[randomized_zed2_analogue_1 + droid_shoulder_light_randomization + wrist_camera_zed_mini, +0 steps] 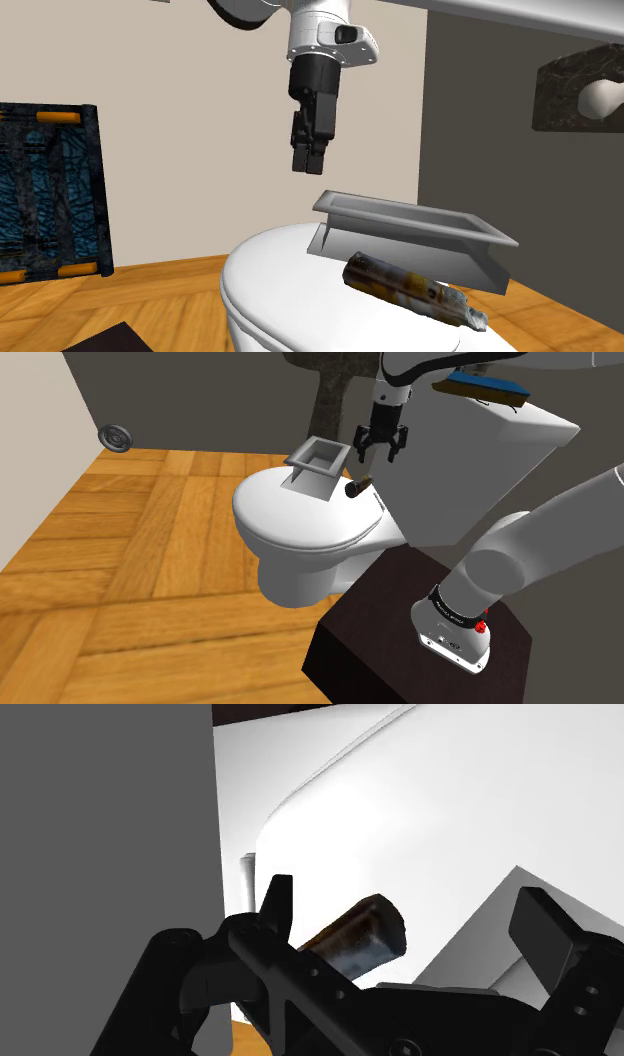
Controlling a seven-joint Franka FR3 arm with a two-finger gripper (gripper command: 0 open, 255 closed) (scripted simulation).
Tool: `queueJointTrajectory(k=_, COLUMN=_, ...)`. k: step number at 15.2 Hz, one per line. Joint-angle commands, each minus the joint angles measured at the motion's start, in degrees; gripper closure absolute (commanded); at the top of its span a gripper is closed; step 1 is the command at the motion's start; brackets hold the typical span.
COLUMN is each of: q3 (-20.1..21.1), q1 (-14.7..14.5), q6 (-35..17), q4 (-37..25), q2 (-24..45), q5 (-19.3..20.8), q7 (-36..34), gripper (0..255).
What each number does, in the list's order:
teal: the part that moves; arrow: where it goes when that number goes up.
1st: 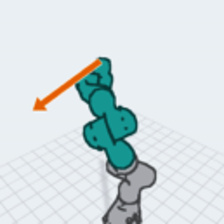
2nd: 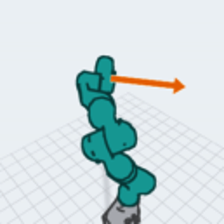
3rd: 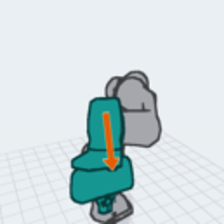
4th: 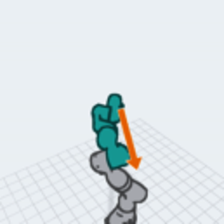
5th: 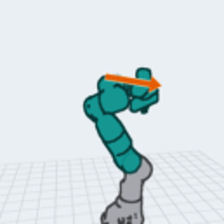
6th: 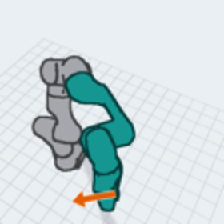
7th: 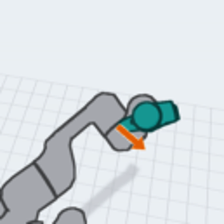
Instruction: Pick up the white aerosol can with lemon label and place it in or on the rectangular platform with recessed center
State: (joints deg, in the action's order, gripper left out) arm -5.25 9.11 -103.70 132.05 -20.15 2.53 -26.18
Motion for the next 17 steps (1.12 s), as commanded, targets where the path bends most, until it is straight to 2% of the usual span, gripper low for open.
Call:
queueJointTrajectory(k=1, q3=-0.8, q1=1.0, q6=-2.9, q4=-1.2, q2=4.3, q5=-0.7, q7=-2.5, gripper=0)
queueJointTrajectory(k=8, q3=-4.1, q1=4.3, q6=-9.8, q4=-7.3, q2=18.0, q5=-4.3, q7=-9.6, gripper=0)
queueJointTrajectory(k=15, q3=-7.4, q1=7.9, q6=-14.8, q4=-14.3, q2=30.9, q5=-9.8, q7=-15.0, gripper=0)
queueJointTrajectory(k=17, q3=-7.6, q1=8.5, q6=-16.1, q4=-14.7, q2=32.8, q5=-10.7, q7=-15.5, gripper=0)
